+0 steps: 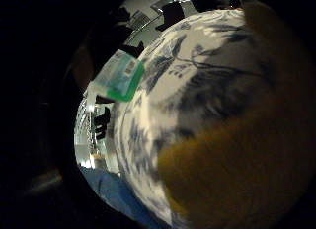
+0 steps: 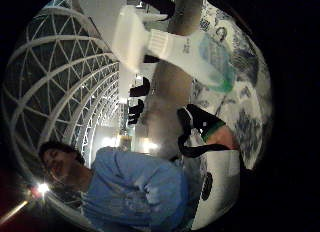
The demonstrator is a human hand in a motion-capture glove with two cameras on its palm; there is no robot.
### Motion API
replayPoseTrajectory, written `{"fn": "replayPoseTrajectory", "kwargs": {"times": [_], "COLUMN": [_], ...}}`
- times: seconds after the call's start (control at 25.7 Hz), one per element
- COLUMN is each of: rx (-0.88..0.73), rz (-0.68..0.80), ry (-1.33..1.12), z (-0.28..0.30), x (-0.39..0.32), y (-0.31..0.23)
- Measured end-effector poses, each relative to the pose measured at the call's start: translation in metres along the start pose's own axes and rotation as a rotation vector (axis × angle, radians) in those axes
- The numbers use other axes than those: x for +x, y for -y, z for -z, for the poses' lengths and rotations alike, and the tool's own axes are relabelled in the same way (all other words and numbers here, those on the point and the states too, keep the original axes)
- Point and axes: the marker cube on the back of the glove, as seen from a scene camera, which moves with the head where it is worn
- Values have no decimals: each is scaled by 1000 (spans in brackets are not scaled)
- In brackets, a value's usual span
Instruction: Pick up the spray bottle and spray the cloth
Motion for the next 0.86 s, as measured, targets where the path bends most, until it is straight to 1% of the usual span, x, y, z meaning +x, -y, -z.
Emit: {"fn": "replayPoseTrajectory", "kwargs": {"times": [0.23,0.51,0.66,0.86], "rx": [91,165,174,187], "rz": [-30,-48,-57,-64], "ry": [-192,-383,-458,-504], "z": [68,97,105,109], "x": [20,54,65,68], "y": [-96,-201,-231,-246]}}
